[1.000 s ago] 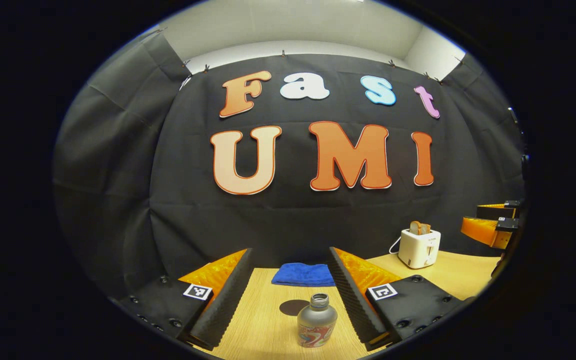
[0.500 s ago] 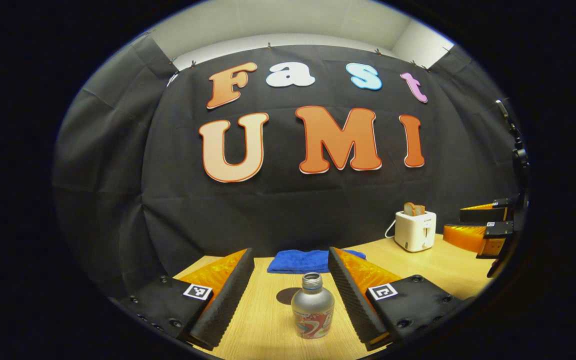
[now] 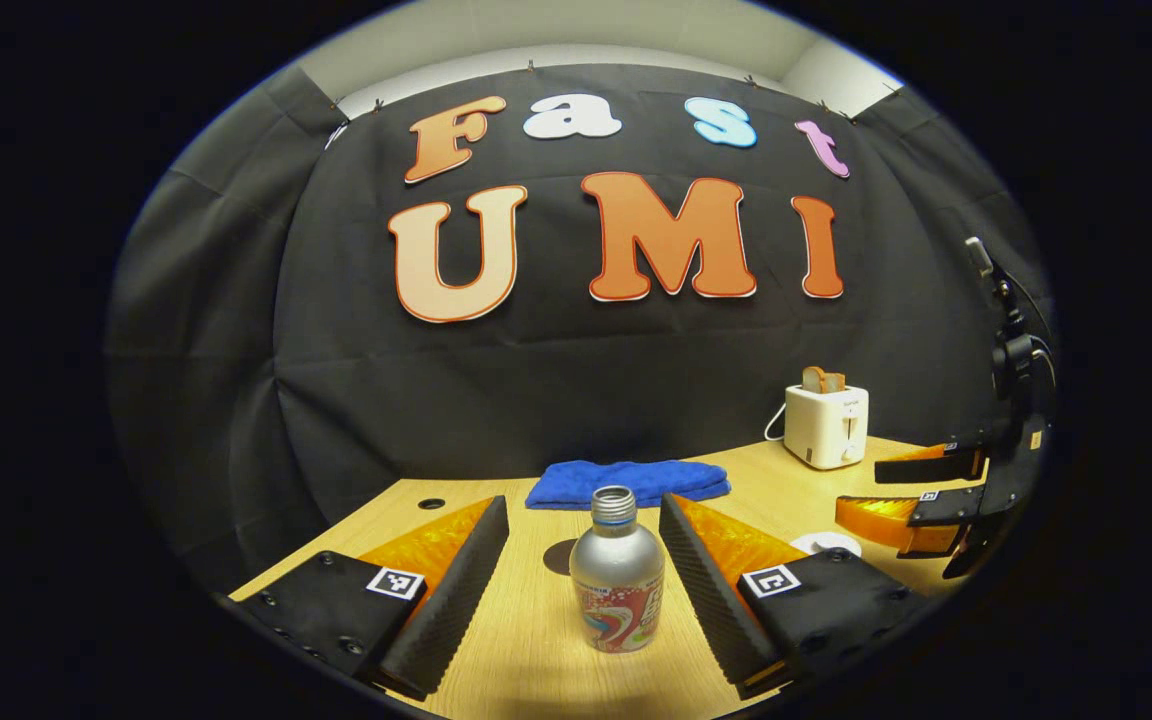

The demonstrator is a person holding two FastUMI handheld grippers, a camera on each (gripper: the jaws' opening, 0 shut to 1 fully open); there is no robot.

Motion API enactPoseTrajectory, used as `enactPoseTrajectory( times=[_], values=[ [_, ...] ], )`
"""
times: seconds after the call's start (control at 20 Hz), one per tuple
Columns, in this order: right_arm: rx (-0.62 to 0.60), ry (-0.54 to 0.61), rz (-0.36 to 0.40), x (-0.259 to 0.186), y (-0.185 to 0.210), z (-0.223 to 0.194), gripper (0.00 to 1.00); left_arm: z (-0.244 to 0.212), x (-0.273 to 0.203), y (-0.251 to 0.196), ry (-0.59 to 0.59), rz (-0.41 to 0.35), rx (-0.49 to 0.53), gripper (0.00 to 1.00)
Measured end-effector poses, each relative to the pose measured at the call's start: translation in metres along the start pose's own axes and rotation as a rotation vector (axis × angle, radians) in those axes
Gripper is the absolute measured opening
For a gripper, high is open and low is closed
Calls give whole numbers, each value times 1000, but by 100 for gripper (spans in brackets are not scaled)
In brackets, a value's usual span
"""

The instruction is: Open the teacup lid with one hand, grasp the water bottle and pour water into the teacup with the other hand; after pouring, place the water bottle on the coaster and then close the teacup lid.

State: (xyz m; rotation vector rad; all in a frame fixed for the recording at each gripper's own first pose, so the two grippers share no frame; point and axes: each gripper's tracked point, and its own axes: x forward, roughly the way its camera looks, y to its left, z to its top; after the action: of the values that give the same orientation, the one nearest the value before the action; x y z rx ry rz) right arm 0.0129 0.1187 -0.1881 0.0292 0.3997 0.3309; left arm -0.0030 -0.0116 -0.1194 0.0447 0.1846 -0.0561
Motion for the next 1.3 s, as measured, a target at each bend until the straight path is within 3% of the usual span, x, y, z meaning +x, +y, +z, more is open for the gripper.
enactPoseTrajectory(
  times=[0.5, 0.7, 0.8, 1.0, 1.05, 1.1, 1.3],
  values=[
    [-8, 117, 34, 24, 12, -42, 53, -18, 8, 2, 34, 9, -3, 100],
    [-9, 102, 49, 26, 17, -37, 40, -25, 10, 1, 49, 8, -11, 100],
    [-11, 100, 47, 25, 17, -37, 28, -28, 12, 0, 54, 1, -18, 100],
    [30, 103, 54, 25, 18, -33, 23, -34, 14, -4, 72, -11, -24, 100],
    [34, 89, 50, 25, 17, -29, 23, -35, 14, -5, 72, -14, -24, 95],
    [38, 68, 43, 24, 13, -22, 23, -36, 15, -6, 74, -19, -24, 100],
    [55, 7, 16, 13, 0, 3, 23, -46, 19, -12, 95, -35, -26, 100]
  ],
)
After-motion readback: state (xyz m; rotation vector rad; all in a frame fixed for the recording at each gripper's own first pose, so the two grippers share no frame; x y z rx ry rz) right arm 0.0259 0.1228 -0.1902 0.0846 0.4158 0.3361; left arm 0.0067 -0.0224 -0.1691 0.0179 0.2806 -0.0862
